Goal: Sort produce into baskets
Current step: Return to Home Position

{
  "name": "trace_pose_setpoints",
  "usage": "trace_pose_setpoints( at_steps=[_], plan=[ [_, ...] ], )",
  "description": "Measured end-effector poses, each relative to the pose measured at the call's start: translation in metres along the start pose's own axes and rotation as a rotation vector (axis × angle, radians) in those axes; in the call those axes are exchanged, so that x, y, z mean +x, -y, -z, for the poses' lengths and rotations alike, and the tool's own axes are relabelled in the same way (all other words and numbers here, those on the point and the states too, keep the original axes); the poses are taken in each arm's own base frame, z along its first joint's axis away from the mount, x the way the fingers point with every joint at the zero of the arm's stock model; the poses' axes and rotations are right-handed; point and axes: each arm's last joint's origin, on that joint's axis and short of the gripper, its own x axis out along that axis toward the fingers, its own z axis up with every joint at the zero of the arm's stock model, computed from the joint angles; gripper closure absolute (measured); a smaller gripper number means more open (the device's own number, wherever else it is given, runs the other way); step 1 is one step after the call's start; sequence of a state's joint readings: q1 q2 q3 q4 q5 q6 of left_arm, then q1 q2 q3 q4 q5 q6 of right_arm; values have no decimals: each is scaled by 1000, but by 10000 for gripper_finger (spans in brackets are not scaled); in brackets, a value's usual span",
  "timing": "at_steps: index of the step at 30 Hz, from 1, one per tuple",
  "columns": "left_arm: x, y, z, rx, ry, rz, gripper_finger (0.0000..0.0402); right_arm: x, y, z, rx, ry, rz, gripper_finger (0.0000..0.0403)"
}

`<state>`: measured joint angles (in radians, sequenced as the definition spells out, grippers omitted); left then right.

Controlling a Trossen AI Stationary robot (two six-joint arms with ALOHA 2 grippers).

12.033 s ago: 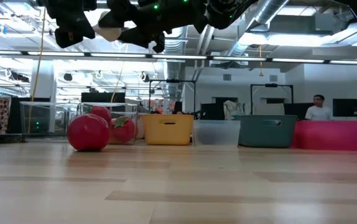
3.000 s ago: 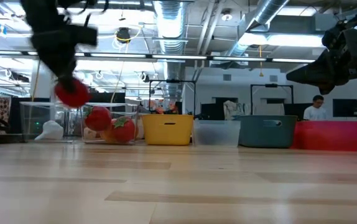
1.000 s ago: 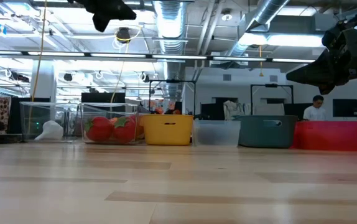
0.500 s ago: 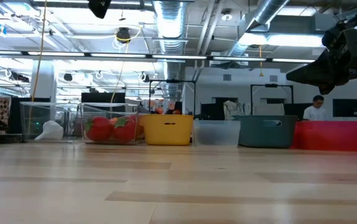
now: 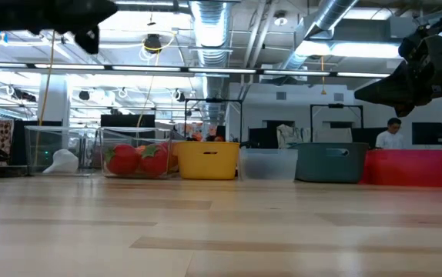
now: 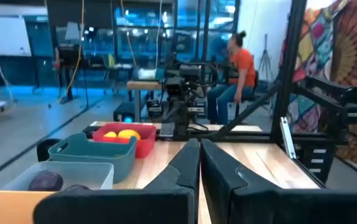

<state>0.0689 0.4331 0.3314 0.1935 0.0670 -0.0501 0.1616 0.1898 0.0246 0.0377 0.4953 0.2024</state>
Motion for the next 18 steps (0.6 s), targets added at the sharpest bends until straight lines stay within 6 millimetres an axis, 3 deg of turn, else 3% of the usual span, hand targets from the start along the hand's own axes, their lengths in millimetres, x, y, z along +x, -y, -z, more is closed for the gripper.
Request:
trace_pose_setpoints(
  at_steps=[5,11,18],
  plan=[
    [-22,0,22,-10,70,5,401,0,0,0,0,0,0,367],
    [-40,2,33,1,154,44,401,0,0,0,0,0,0,367],
    [-41,2,51,-2,139,54,401,0,0,0,0,0,0,367]
  ],
)
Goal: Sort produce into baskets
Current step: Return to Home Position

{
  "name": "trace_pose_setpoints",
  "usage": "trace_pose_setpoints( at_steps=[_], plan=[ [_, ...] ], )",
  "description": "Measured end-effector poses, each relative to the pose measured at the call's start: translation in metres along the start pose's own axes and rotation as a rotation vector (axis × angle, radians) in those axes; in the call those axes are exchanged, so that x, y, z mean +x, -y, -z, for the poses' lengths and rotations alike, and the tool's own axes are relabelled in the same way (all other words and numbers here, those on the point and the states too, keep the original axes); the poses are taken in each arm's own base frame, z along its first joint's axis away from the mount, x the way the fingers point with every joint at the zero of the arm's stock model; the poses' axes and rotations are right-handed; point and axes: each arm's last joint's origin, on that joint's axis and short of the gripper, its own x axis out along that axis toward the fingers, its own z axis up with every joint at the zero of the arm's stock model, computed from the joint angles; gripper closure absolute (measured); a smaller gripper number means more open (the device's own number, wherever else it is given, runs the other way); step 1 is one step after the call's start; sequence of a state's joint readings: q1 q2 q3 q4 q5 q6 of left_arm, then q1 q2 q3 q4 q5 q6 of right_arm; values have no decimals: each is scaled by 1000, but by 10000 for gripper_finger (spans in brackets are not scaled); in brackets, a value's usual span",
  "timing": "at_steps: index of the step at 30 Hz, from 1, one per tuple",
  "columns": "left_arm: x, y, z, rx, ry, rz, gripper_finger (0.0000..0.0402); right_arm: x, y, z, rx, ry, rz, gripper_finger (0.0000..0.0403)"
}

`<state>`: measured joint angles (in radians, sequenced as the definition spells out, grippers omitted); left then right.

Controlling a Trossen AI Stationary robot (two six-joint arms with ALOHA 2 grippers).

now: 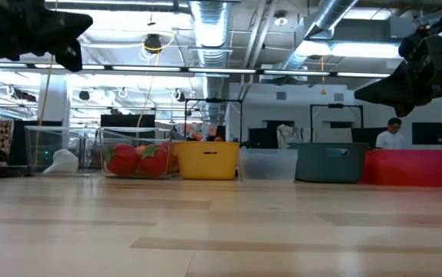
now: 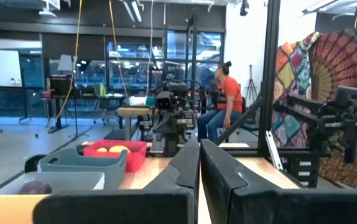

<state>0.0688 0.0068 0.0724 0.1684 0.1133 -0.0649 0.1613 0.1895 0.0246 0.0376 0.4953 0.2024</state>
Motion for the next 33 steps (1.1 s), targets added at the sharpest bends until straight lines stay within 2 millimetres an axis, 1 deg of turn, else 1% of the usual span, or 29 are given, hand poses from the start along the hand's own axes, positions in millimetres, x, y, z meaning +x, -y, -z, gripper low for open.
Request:
trace_pose_setpoints(
  at_steps=[6,13,15,20,25,33],
  plan=[
    [0,-1,16,4,-7,13,401,0,0,0,0,0,0,367],
    [0,0,17,14,-14,33,401,0,0,0,0,0,0,367],
    [0,-1,20,10,-47,23,401,0,0,0,0,0,0,367],
    [-1,-2,34,-8,-191,-7,401,0,0,0,0,0,0,367],
    [-1,-2,35,10,-215,-21,401,0,0,0,0,0,0,367],
    [-1,-3,35,-21,-218,-35,401,0,0,0,0,0,0,367]
  ],
)
